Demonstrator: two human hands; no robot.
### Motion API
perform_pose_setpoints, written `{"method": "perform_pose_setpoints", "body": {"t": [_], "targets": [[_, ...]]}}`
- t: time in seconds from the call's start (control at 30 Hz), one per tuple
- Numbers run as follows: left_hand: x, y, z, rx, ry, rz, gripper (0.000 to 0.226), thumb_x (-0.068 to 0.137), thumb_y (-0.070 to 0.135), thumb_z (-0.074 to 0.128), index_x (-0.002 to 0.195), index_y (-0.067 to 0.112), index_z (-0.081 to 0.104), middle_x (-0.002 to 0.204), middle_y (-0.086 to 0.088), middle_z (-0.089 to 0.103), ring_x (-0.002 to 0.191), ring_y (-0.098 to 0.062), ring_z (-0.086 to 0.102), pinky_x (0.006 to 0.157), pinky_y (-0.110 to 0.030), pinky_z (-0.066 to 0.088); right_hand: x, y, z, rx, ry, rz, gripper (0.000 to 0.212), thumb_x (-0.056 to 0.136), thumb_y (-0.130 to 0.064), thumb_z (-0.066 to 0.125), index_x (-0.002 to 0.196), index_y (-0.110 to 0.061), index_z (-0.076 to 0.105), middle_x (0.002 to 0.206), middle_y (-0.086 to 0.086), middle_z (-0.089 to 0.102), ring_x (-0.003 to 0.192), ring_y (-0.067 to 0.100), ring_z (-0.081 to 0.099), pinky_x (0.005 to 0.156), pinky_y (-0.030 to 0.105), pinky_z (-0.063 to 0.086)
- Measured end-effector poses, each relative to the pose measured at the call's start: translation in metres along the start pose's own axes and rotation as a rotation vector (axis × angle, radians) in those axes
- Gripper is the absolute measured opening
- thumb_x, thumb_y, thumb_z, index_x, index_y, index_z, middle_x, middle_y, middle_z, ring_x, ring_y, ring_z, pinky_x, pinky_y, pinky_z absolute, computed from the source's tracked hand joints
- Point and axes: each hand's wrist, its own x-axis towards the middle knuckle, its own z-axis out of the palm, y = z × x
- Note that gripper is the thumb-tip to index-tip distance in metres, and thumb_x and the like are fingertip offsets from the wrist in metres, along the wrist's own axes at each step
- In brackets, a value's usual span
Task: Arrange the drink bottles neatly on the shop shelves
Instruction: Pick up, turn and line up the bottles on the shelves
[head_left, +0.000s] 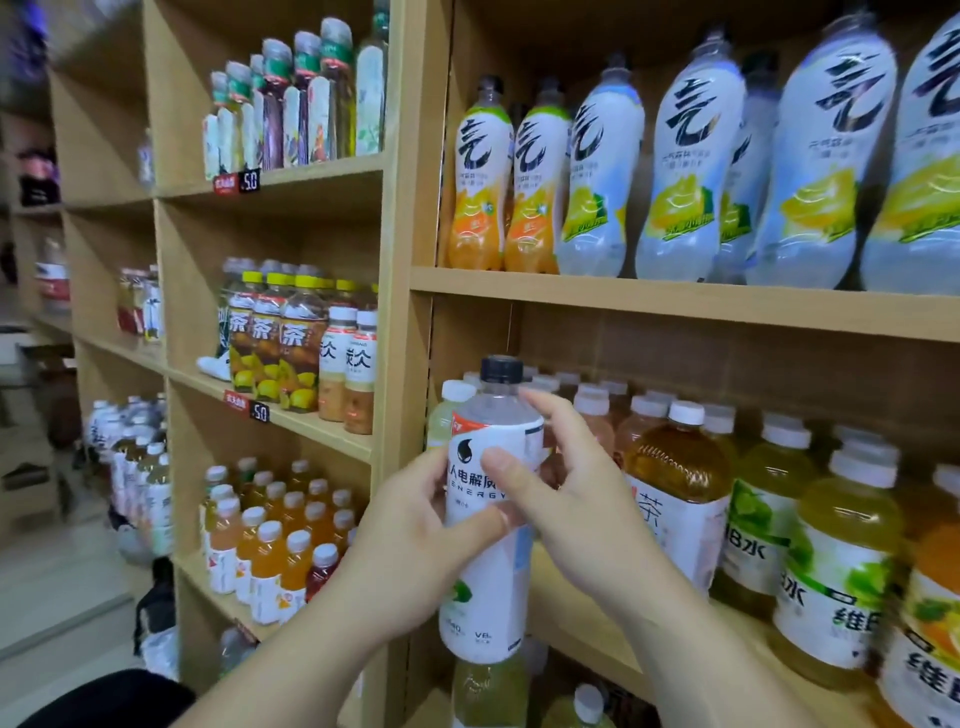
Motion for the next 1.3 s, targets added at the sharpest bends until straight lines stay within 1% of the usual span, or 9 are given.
{"method": "perform_pose_setpoints", "body": {"t": [0.17, 0.3, 0.47, 0.67, 0.73, 0.83, 0.97, 1.13, 1.3], "targets": [[0.031, 0.030, -0.010, -0.007, -0.015, 0.102, 0.046, 0.079, 0.038, 0.079, 0.121, 0.026, 0.065, 0.109, 0.000, 0.077, 0.099, -0.020, 0.075, 0.086, -0.051, 0.061, 0.020, -0.023, -0.007, 0.082, 0.027, -0.090, 0.062, 0.085, -0.058, 0.062, 0.141, -0.051, 0.039, 0.127, -0.020, 0.065, 0.111, -0.001, 0.065, 0.091, 0.032, 0.058], [0.055, 0.046, -0.018, -0.088, -0.032, 0.136, 0.031, 0.090, 0.025, 0.077, 0.119, 0.019, 0.068, 0.108, -0.001, 0.078, 0.100, -0.020, 0.075, 0.089, -0.050, 0.061, 0.034, -0.034, -0.012, 0.044, 0.083, -0.112, 0.064, 0.088, -0.063, 0.053, 0.148, -0.055, 0.030, 0.126, -0.019, 0.065, 0.113, -0.002, 0.064, 0.094, 0.033, 0.057], [0.070, 0.036, -0.037, -0.110, -0.130, 0.112, 0.032, 0.090, 0.028, 0.077, 0.119, 0.017, 0.069, 0.108, -0.001, 0.079, 0.099, -0.019, 0.076, 0.092, -0.051, 0.060, 0.040, -0.028, -0.003, 0.027, 0.079, -0.023, 0.053, 0.101, -0.042, 0.055, 0.150, -0.050, 0.035, 0.109, -0.016, 0.069, 0.081, -0.008, 0.064, 0.064, 0.012, 0.049], [0.059, -0.030, -0.062, -0.114, -0.235, 0.046, 0.053, 0.077, 0.044, 0.077, 0.123, 0.021, 0.067, 0.114, 0.001, 0.077, 0.107, -0.019, 0.074, 0.097, -0.054, 0.056, 0.023, -0.001, 0.040, 0.017, 0.069, 0.120, 0.051, 0.103, -0.030, 0.058, 0.146, -0.049, 0.040, 0.093, -0.008, 0.064, 0.066, -0.006, 0.060, 0.055, 0.012, 0.045], [0.051, -0.057, -0.069, -0.119, -0.260, 0.016, 0.055, 0.075, 0.044, 0.078, 0.123, 0.020, 0.067, 0.114, 0.002, 0.077, 0.107, -0.019, 0.074, 0.097, -0.054, 0.056, 0.013, 0.016, 0.057, 0.014, 0.065, 0.164, 0.052, 0.103, -0.028, 0.058, 0.146, -0.049, 0.039, 0.089, -0.007, 0.064, 0.069, -0.003, 0.061, 0.059, 0.016, 0.047], [0.037, -0.097, -0.076, -0.094, -0.279, -0.018, 0.055, 0.073, 0.046, 0.079, 0.121, 0.022, 0.067, 0.112, 0.006, 0.077, 0.104, -0.015, 0.074, 0.093, -0.053, 0.058, -0.006, 0.040, 0.086, 0.025, 0.060, 0.263, 0.054, 0.103, -0.028, 0.059, 0.147, -0.050, 0.038, 0.105, 0.007, 0.069, 0.078, 0.009, 0.067, 0.065, 0.030, 0.053], [0.017, -0.151, -0.081, -0.049, -0.298, -0.050, 0.051, 0.071, 0.049, 0.080, 0.118, 0.035, 0.067, 0.113, 0.013, 0.076, 0.104, -0.008, 0.073, 0.090, -0.050, 0.059, -0.032, 0.065, 0.117, 0.051, 0.067, 0.417, 0.053, 0.102, -0.017, 0.058, 0.149, -0.032, 0.040, 0.105, 0.004, 0.069, 0.070, -0.001, 0.064, 0.062, 0.016, 0.049], [-0.005, -0.211, -0.076, 0.014, -0.359, -0.144, 0.057, 0.072, 0.053, 0.082, 0.123, 0.037, 0.062, 0.117, 0.018, 0.073, 0.109, -0.003, 0.070, 0.093, -0.047, 0.058, -0.059, 0.104, 0.135, -0.105, 0.039, 0.542, 0.027, 0.101, -0.024, 0.061, 0.128, -0.025, 0.063, 0.102, -0.013, 0.070, 0.076, -0.010, 0.059, 0.066, 0.012, 0.045], [-0.023, -0.249, -0.068, 0.054, -0.321, -0.238, 0.044, 0.077, 0.031, 0.088, 0.112, 0.038, 0.063, 0.109, 0.025, 0.073, 0.102, 0.003, 0.069, 0.088, -0.035, 0.058, -0.068, 0.153, 0.137, -0.250, -0.059, 0.658, 0.030, 0.092, -0.044, 0.070, 0.119, -0.030, 0.068, 0.117, -0.011, 0.067, 0.104, 0.003, 0.063, 0.095, 0.032, 0.052]]}}
